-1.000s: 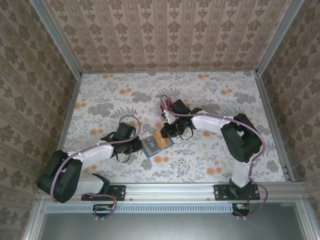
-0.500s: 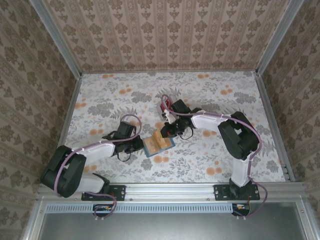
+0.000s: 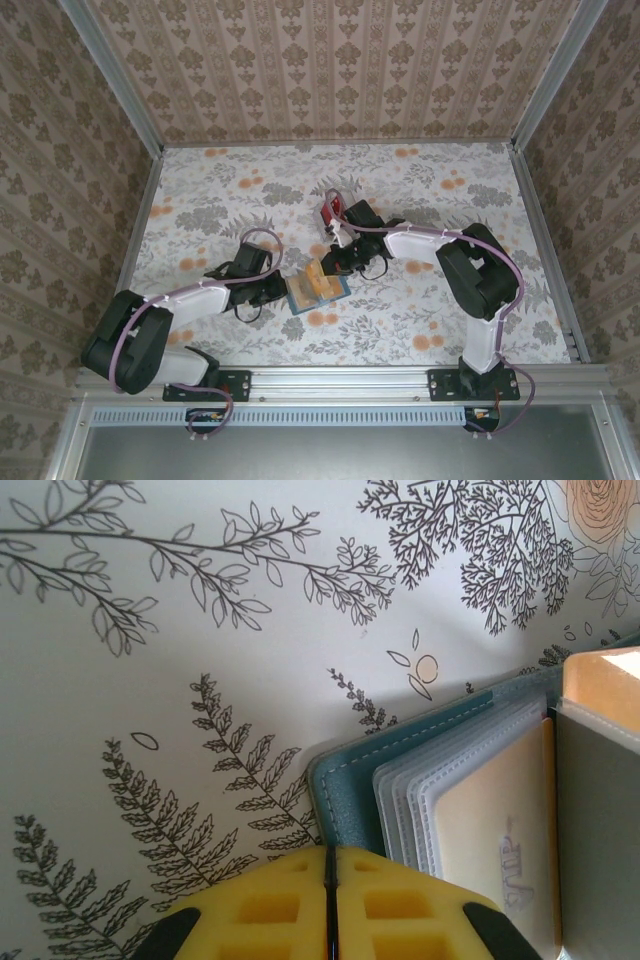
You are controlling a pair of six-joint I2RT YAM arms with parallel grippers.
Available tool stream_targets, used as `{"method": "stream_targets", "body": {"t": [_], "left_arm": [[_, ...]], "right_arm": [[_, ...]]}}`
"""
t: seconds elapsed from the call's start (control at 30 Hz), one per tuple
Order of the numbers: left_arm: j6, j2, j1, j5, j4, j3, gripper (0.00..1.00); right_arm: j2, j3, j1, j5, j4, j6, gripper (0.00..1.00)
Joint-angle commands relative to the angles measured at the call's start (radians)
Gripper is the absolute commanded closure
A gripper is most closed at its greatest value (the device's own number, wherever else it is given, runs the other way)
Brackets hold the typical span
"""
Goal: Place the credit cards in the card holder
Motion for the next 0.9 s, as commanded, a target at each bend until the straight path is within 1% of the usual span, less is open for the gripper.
{"method": "stream_targets", "body": {"t": [0.0,0.13,0.27,0.37,0.57,0.77,0.87], "left_arm": [[-0.010,0.034,0.006,-0.016,-0.005,-0.014,0.92],[-0.009,0.034,0.008,-0.014,-0.007,-0.013,0.92],[-0.012,0.032,0.008,-0.012,-0.005,-0.011,0.93],[-0.010,0.021,0.009,-0.017,-0.014,-0.012,0.93],[-0.004,0.023,0.015,-0.021,-0.024,-0.011,0.94],[-0.008,0.041,0.015,-0.014,-0.013,-0.007,0.94],[-0.009,0.045,0.015,-0.010,-0.008,-0.009,0.94]], "right_arm": [[-0.046,-0.018,0.004,-0.059,0.041,0.033,0.98],[-0.044,-0.022,0.003,-0.055,0.048,0.039,0.98],[-0.023,-0.020,0.003,-0.015,0.025,0.032,0.98],[-0.043,-0.047,-0.007,0.004,0.041,0.042,0.98],[-0.094,-0.116,-0.064,-0.037,0.120,0.091,0.98],[-0.062,-0.157,-0.067,-0.102,0.231,0.155,0.98],[-0.052,-0.169,-0.068,-0.110,0.258,0.170,0.98]]}}
